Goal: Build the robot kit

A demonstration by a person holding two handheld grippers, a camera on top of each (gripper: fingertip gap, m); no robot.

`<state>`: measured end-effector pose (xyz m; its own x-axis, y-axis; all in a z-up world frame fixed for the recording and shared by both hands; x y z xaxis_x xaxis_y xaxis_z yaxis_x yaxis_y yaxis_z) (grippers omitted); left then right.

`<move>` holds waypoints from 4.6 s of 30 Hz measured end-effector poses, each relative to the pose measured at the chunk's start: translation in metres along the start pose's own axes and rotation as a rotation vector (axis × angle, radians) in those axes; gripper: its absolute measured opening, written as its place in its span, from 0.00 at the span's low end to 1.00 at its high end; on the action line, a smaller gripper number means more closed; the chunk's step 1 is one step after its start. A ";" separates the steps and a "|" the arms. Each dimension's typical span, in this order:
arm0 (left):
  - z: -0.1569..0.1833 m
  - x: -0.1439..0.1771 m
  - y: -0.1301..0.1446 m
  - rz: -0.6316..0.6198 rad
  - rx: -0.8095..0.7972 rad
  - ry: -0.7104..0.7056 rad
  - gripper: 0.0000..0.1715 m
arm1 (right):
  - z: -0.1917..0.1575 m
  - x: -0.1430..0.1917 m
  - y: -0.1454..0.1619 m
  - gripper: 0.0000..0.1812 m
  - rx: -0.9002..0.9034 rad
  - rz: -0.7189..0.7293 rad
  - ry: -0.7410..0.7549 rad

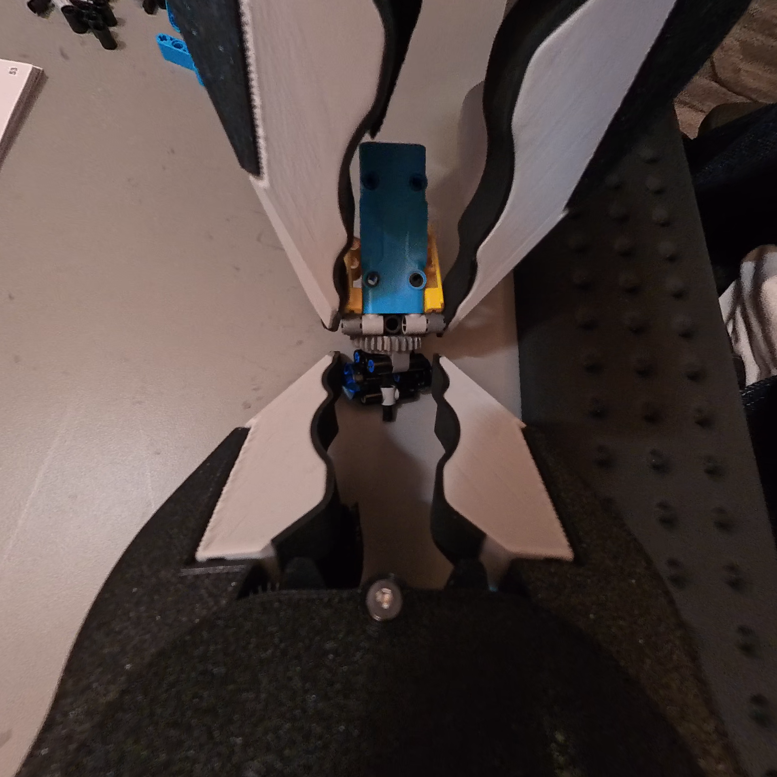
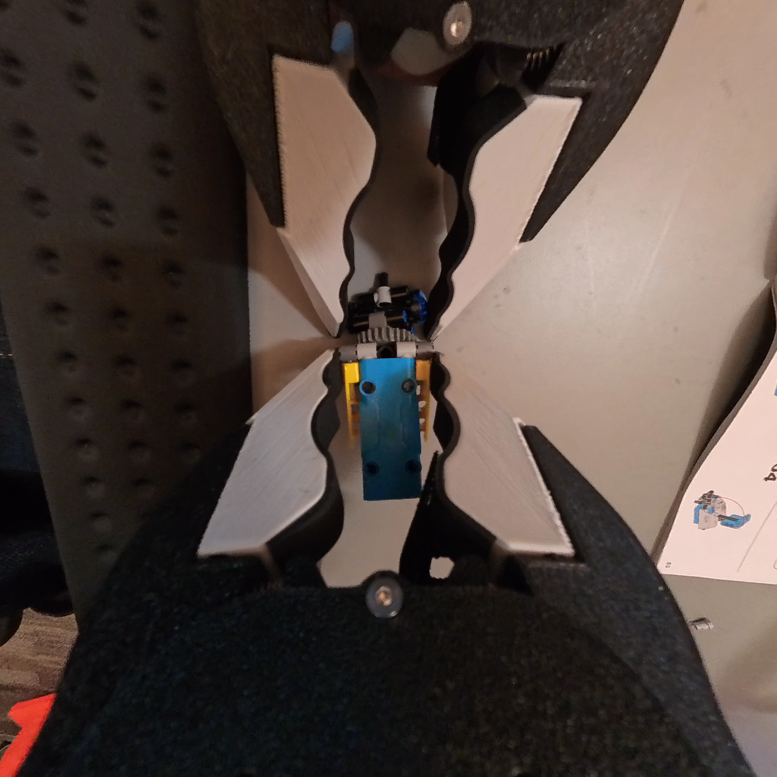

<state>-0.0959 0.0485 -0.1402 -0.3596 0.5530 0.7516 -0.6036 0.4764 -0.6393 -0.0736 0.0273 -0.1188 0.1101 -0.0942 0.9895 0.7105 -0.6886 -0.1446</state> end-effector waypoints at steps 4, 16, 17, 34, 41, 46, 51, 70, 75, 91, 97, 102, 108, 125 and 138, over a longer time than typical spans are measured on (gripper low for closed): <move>0.000 0.000 0.000 0.001 0.000 -0.002 0.25 | 0.001 0.000 0.000 0.22 0.012 -0.001 0.005; -0.002 0.031 -0.021 0.216 0.024 -0.021 0.04 | 0.001 0.000 0.000 0.23 0.015 0.021 0.025; -0.005 0.027 -0.018 0.193 0.027 -0.043 0.00 | 0.001 0.000 0.000 0.23 0.015 0.022 0.027; 0.001 0.011 -0.020 0.142 -0.056 -0.130 0.00 | -0.004 -0.015 0.012 0.23 0.048 0.045 0.077; -0.010 0.034 -0.022 0.234 -0.004 -0.131 0.00 | 0.000 -0.016 0.017 0.24 -0.028 0.125 0.014; -0.019 0.065 -0.019 0.329 0.061 -0.125 0.07 | -0.003 0.000 0.018 0.24 -0.129 0.325 -0.036; -0.013 0.050 -0.019 0.272 0.053 -0.099 0.11 | -0.001 0.023 0.025 0.24 -0.286 0.615 -0.134; -0.014 0.044 -0.018 0.253 0.106 -0.061 0.16 | -0.003 -0.001 0.090 0.27 -0.462 0.400 0.129; -0.021 0.066 -0.014 0.336 0.177 -0.138 0.16 | 0.007 0.042 0.085 0.28 -0.589 0.707 0.296; -0.075 0.099 0.020 0.333 0.367 -0.519 0.16 | 0.020 0.060 0.107 0.21 -0.769 0.881 0.492; -0.059 0.085 0.013 0.309 0.306 -0.409 0.16 | 0.001 0.048 0.087 0.20 -0.647 0.843 0.298; -0.021 0.063 -0.001 0.278 0.185 -0.197 0.17 | -0.030 0.004 0.058 0.31 -0.439 0.483 0.249; 0.012 0.045 -0.005 0.207 0.039 -0.115 0.24 | -0.021 -0.005 0.051 0.18 -0.439 0.468 0.223; 0.013 0.008 0.003 0.022 -0.016 -0.178 0.24 | -0.019 -0.008 0.040 0.13 -0.403 0.448 0.269; 0.002 0.115 -0.037 0.747 0.396 0.386 0.24 | -0.027 0.005 0.028 0.13 -0.343 0.587 0.311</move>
<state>-0.1159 0.0933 -0.0300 -0.5342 0.8452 0.0154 -0.5351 -0.3239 -0.7802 -0.0718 -0.0117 -0.1175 0.1664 -0.6793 0.7147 0.3329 -0.6436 -0.6892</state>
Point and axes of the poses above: each gripper's, where its closed fingertips meet, x back along the fingers, y out of its underside, z = x × y across the jaws, the point moved 3 cm from there along x, back along the fingers, and after that the axes turned 8 degrees about -z, right-handed, at the moved point
